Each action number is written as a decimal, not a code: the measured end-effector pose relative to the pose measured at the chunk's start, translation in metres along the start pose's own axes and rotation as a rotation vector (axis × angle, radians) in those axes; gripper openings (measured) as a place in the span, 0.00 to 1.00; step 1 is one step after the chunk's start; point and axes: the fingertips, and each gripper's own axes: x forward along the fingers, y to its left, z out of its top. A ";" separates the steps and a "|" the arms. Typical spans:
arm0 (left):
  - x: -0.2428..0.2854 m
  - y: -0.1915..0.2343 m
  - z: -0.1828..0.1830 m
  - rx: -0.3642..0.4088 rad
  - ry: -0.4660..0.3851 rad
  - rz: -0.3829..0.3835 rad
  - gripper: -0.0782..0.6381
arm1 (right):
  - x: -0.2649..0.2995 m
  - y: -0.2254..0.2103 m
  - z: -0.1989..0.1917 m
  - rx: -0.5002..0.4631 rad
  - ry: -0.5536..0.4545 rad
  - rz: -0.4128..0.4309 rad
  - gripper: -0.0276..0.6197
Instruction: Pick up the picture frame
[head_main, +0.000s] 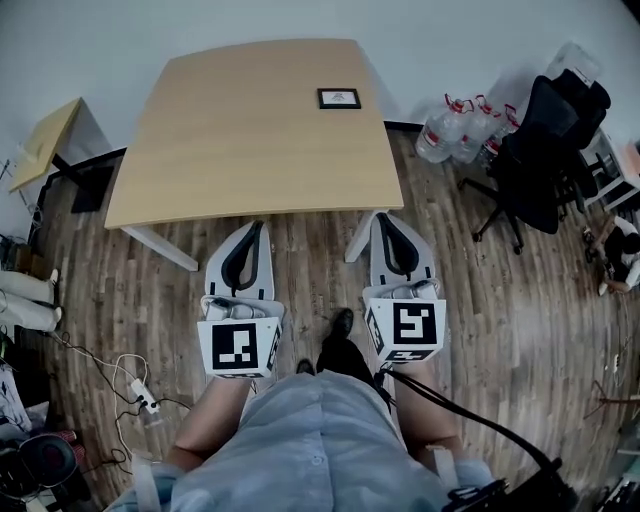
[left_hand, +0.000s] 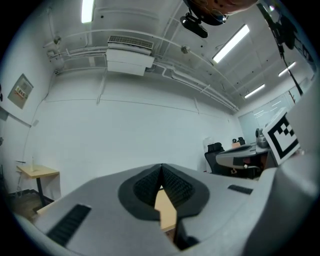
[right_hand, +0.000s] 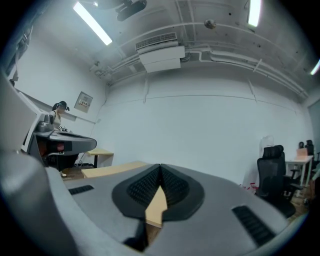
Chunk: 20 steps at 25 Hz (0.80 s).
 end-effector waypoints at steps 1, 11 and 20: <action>0.007 0.000 -0.004 -0.002 0.008 -0.002 0.11 | 0.007 -0.004 -0.002 0.003 0.004 -0.001 0.05; 0.110 0.012 -0.026 0.024 0.065 0.024 0.11 | 0.105 -0.062 -0.021 -0.009 0.024 0.023 0.05; 0.198 0.030 -0.018 0.062 0.068 0.103 0.11 | 0.193 -0.106 -0.025 0.016 0.035 0.099 0.05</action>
